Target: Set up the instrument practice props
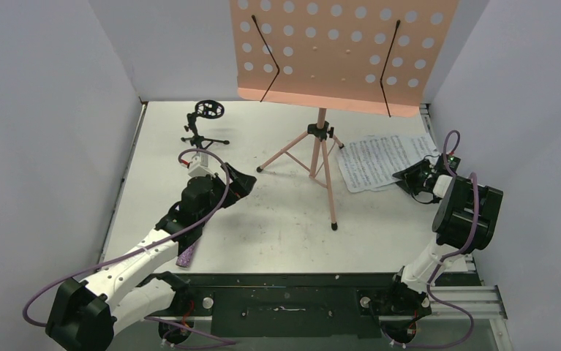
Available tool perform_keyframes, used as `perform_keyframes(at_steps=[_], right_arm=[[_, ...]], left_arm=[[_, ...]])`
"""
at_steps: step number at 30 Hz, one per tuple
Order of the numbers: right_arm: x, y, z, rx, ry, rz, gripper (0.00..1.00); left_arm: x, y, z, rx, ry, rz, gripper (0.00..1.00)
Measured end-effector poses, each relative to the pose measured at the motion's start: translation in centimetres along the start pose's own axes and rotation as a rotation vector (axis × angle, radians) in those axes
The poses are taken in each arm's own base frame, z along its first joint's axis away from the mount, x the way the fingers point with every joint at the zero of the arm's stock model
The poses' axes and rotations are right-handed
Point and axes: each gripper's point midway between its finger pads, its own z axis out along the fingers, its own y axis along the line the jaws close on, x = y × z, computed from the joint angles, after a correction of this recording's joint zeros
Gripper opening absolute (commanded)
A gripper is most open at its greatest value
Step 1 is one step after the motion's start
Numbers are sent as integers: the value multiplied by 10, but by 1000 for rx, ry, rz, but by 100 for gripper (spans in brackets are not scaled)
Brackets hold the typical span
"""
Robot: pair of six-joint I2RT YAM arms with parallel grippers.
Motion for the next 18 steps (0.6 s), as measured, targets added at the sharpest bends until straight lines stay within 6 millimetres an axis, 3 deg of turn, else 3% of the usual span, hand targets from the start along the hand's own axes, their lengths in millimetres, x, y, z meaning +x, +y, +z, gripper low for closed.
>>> perform_keyframes(at_steps=[5, 7, 18], right_arm=[[-2, 4, 2, -21, -5, 7, 31], [-4, 6, 2, -31, -12, 10, 26], [-16, 38, 9, -178, -55, -56, 23]], left_arm=[[0, 0, 0, 1, 0, -1, 97], [0, 0, 0, 1, -1, 0, 96], [-6, -5, 0, 16, -18, -5, 96]])
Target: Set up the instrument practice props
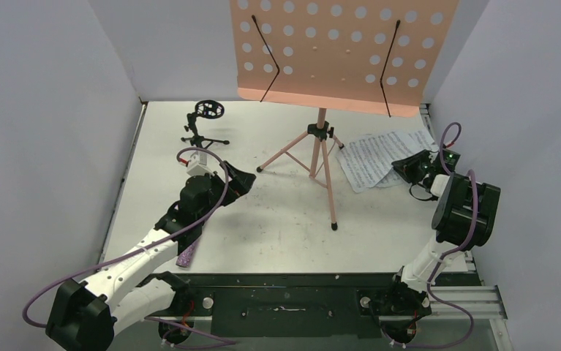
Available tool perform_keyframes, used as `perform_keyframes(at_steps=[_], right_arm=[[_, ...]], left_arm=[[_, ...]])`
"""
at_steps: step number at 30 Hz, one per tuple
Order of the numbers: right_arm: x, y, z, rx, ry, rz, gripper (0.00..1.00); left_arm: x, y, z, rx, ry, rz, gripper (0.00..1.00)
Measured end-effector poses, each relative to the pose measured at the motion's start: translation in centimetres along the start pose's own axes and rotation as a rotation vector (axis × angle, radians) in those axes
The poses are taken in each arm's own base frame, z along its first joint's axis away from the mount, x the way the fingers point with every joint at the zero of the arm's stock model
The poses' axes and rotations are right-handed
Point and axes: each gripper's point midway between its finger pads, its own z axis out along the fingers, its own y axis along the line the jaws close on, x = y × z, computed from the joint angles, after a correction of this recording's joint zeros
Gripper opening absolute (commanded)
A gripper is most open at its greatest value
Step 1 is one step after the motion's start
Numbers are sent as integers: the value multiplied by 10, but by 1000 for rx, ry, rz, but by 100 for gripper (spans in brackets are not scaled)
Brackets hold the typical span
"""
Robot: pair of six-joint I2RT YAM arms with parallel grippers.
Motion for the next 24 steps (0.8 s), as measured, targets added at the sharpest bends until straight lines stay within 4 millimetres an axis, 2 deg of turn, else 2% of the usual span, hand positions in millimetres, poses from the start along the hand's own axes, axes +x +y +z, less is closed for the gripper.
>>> perform_keyframes(at_steps=[3, 6, 8, 12, 15, 18, 24], right_arm=[[1, 10, 3, -29, 0, -25, 22], [4, 18, 8, -43, 9, -42, 32], [7, 19, 12, -44, 18, -45, 44], [18, 9, 16, -3, 49, -27, 60], [20, 5, 15, 20, 55, -15, 68], [18, 7, 14, 17, 46, -21, 69], [12, 4, 15, 61, 31, -10, 65]], left_arm=[[-2, -1, 0, 5, -7, -2, 97], [-5, -2, -1, 8, -17, -5, 97], [-7, -3, -1, 12, -23, -7, 97], [-8, -3, -1, 12, -25, -8, 97], [-9, -2, -1, 10, -29, -9, 97], [-11, -1, -1, 9, -32, -11, 97], [-13, -2, -1, 11, -38, -12, 97]])
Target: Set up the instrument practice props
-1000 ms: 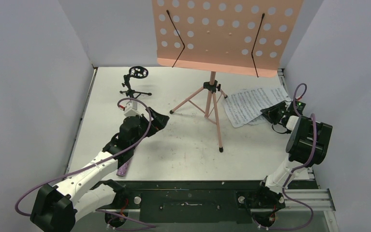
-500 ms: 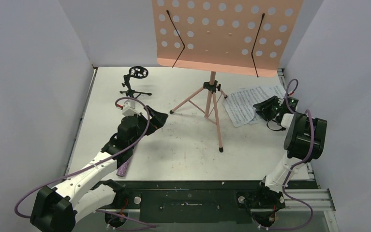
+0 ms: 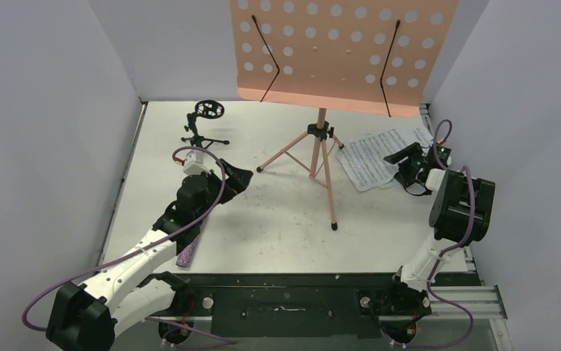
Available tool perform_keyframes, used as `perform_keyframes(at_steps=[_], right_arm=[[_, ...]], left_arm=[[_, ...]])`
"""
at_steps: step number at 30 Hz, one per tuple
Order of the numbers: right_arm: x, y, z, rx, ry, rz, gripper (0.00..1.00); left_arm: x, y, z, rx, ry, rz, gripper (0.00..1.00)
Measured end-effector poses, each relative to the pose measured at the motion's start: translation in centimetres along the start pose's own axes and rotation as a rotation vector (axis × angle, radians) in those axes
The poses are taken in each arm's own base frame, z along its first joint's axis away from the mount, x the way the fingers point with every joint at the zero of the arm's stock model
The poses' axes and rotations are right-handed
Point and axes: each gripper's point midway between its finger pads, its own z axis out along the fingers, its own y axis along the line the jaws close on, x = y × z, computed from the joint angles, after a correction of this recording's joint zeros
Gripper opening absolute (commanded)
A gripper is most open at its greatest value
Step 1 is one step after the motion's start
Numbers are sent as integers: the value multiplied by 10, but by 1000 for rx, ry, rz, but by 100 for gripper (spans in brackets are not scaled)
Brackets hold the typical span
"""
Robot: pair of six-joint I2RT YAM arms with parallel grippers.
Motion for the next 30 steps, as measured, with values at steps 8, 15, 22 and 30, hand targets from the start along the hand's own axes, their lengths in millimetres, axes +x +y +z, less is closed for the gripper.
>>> perform_keyframes(at_steps=[8, 15, 22, 30], right_arm=[[-14, -17, -8, 134, -69, -17, 65], [-9, -13, -1, 45, -93, -7, 38], [3, -6, 6, -2, -47, -3, 6], [3, -2, 3, 14, -15, -81, 5]], left_arm=[[-3, 2, 1, -6, -8, -4, 96], [-2, 2, 1, -5, -6, -4, 97], [-6, -1, -2, 6, -17, 0, 97], [-14, -7, -6, 49, -33, 88, 96]])
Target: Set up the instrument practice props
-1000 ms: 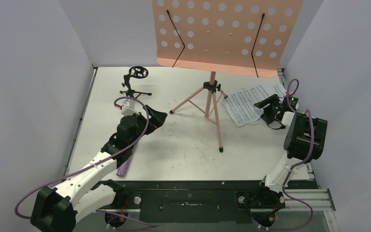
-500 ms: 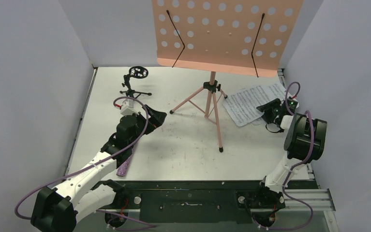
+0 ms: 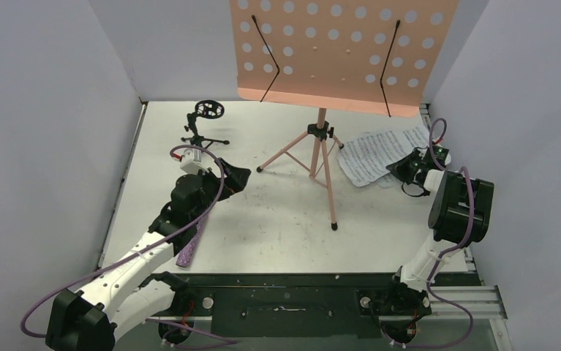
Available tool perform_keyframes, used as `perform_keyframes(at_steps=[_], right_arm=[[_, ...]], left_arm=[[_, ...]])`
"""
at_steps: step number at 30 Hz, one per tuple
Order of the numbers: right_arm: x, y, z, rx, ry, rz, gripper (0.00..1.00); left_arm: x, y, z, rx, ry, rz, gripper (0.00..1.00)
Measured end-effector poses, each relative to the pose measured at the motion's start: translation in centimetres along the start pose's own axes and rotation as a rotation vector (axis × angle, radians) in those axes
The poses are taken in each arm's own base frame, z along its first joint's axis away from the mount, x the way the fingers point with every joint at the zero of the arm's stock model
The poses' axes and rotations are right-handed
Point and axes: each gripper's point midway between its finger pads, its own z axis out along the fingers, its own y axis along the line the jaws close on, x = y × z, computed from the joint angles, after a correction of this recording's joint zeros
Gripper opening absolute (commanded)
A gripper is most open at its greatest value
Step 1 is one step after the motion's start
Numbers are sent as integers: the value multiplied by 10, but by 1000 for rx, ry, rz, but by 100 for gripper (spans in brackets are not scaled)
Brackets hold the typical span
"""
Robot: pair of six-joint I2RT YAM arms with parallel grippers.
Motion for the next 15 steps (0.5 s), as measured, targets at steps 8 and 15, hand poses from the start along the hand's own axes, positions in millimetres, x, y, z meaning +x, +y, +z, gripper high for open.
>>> perform_keyframes(at_steps=[8, 15], right_arm=[[-4, 35, -53, -23, -9, -122, 5], [20, 86, -110, -93, 9, -267, 5]], left_arm=[[-10, -9, 7, 37, -10, 76, 96], [-5, -17, 23, 69, 31, 107, 97]])
